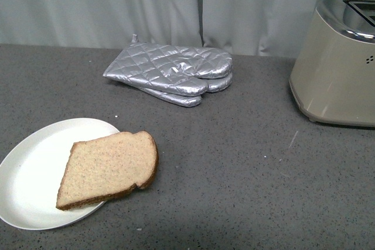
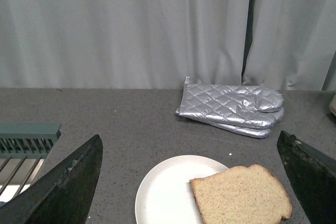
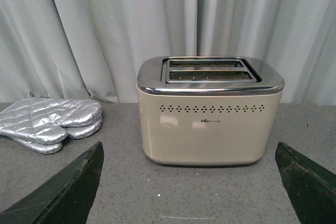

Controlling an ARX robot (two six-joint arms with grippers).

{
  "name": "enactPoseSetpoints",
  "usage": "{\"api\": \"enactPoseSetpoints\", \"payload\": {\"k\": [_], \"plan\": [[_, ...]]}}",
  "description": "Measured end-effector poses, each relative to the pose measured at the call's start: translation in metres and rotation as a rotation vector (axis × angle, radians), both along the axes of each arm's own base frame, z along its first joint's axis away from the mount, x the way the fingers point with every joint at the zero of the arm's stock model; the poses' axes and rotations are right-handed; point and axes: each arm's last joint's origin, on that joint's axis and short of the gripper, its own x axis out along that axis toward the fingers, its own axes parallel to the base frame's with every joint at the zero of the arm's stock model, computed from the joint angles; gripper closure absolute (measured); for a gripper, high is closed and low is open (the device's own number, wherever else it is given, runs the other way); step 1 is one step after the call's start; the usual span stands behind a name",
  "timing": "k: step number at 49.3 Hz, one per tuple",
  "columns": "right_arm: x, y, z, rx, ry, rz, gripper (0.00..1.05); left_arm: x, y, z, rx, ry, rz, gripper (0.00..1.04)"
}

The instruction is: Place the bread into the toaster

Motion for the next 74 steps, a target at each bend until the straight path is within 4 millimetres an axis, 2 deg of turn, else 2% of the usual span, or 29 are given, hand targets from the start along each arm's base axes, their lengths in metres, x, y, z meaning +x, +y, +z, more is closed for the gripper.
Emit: {"api": "enactPoseSetpoints", "payload": {"k": [74], "plan": [[0.0,0.0,0.0,0.0,0.0,0.0,0.09,0.0,0.0,0.0,0.0,0.0,0.0,0.07]]}}
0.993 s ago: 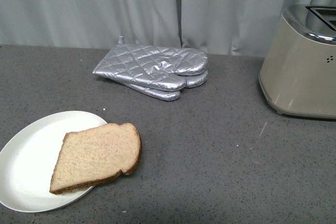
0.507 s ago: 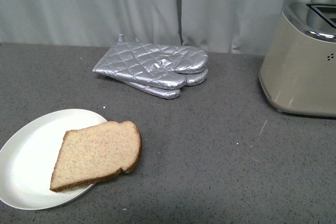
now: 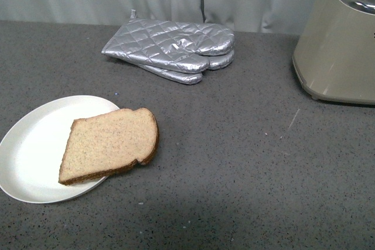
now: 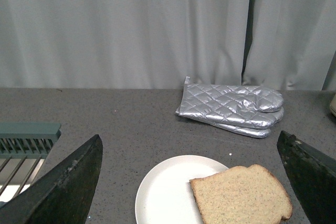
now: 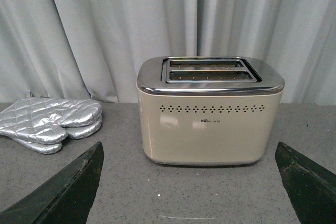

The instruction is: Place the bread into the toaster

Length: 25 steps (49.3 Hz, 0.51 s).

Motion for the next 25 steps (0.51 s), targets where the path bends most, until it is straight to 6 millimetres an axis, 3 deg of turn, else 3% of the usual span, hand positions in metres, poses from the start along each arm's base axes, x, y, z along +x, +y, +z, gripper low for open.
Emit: {"api": "enactPoseSetpoints", "payload": {"k": [3,6,12,15,20,25], "plan": [[0.0,0.0,0.0,0.0,0.0,0.0,0.09,0.0,0.0,-0.001,-0.037,0.037,-0.029,0.07],[0.0,0.0,0.0,0.0,0.0,0.0,0.09,0.003,0.001,-0.003,-0.349,0.303,-0.118,0.07],[0.0,0.0,0.0,0.0,0.0,0.0,0.09,0.015,0.007,-0.009,-0.795,0.423,-0.048,0.07],[0.0,0.0,0.0,0.0,0.0,0.0,0.09,0.023,0.011,-0.006,-0.873,0.421,-0.034,0.07],[0.0,0.0,0.0,0.0,0.0,0.0,0.09,0.053,0.025,0.004,-0.951,0.394,-0.027,0.07],[0.0,0.0,0.0,0.0,0.0,0.0,0.09,0.101,0.047,0.008,-0.926,0.372,0.004,0.07]]}}
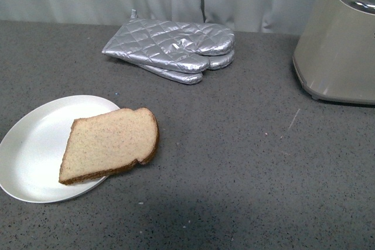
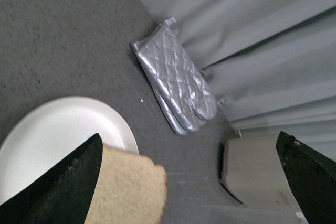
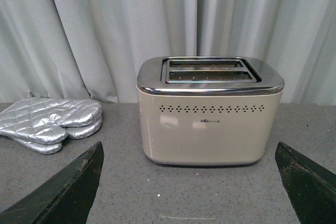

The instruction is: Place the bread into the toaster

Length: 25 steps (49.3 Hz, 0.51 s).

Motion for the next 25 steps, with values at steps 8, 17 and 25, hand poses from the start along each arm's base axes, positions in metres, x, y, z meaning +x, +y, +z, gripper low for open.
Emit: {"api": "enactPoseSetpoints", "payload": {"k": [8,17,25], "plan": [[0.0,0.0,0.0,0.0,0.0,0.0,0.09,0.076,0.042,-0.036,0.094,0.144,0.019,0.07],[0.0,0.0,0.0,0.0,0.0,0.0,0.09,0.122,0.085,-0.073,0.242,0.287,-0.01,0.07],[0.0,0.0,0.0,0.0,0.0,0.0,0.09,0.13,0.097,-0.074,0.335,0.31,-0.066,0.07]]}}
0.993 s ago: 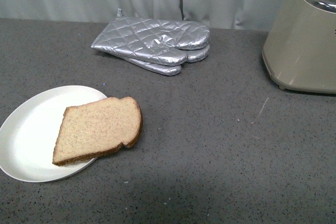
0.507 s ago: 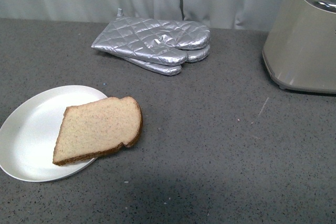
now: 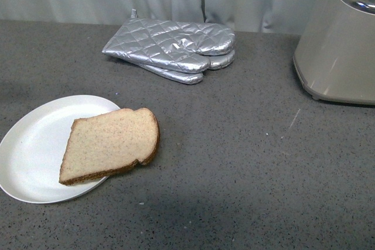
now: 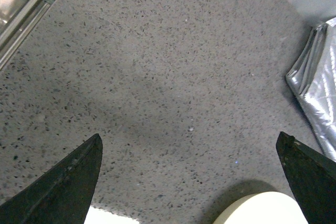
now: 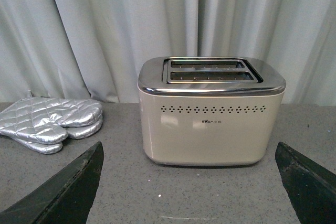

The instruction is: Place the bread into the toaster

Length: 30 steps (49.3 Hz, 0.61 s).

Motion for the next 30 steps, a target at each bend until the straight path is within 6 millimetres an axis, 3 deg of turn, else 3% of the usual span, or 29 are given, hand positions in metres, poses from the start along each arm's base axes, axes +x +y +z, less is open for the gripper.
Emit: {"api": "enactPoseSetpoints", "payload": {"k": [6,19,30], "plan": [[0.0,0.0,0.0,0.0,0.0,0.0,0.09,0.0,-0.002,-0.004,0.015,0.047,-0.076,0.07],[0.0,0.0,0.0,0.0,0.0,0.0,0.09,-0.005,-0.035,-0.017,0.05,0.138,-0.299,0.07],[0.0,0.0,0.0,0.0,0.0,0.0,0.09,-0.008,-0.047,-0.032,0.114,0.24,-0.358,0.07]]}}
